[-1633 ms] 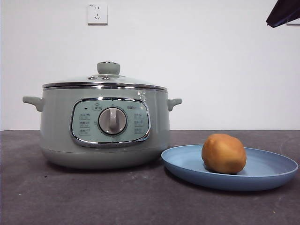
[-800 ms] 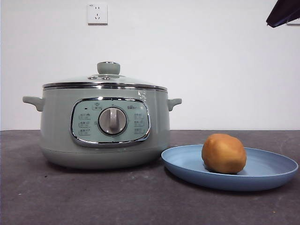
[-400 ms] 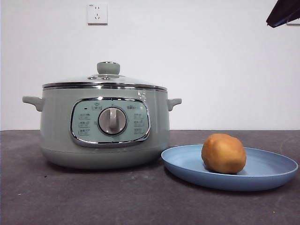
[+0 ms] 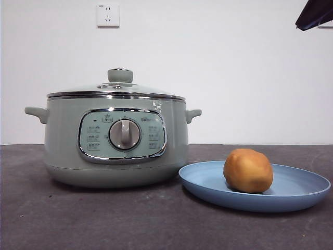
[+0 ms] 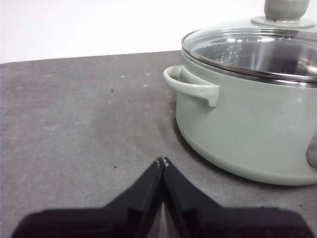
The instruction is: Take the potato out from the steamer,put the potato on the plate,close the lid
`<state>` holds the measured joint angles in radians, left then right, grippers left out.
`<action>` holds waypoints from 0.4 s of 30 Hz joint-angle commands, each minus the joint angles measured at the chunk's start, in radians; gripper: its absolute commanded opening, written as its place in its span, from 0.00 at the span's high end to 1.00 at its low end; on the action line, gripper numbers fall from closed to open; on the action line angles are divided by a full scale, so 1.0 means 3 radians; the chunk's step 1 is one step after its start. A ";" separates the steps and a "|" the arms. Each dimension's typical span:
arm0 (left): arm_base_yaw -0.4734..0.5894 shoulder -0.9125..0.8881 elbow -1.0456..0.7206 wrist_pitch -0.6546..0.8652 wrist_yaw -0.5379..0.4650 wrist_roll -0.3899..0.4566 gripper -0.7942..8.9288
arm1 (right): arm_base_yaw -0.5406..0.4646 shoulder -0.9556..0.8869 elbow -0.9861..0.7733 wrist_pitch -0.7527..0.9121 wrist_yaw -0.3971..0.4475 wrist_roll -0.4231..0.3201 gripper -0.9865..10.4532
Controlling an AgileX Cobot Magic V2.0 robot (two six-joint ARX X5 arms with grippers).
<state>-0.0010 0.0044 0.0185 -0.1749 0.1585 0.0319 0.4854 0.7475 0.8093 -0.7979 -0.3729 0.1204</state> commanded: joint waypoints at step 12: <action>0.0006 -0.0009 -0.0052 0.0004 0.0000 -0.0033 0.92 | -0.1261 -0.1254 -0.0603 0.1071 0.0229 -0.0421 0.91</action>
<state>-0.0010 0.0044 0.0185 -0.1749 0.1585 0.0319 0.1158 0.3920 0.6781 -0.5072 -0.3046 0.0124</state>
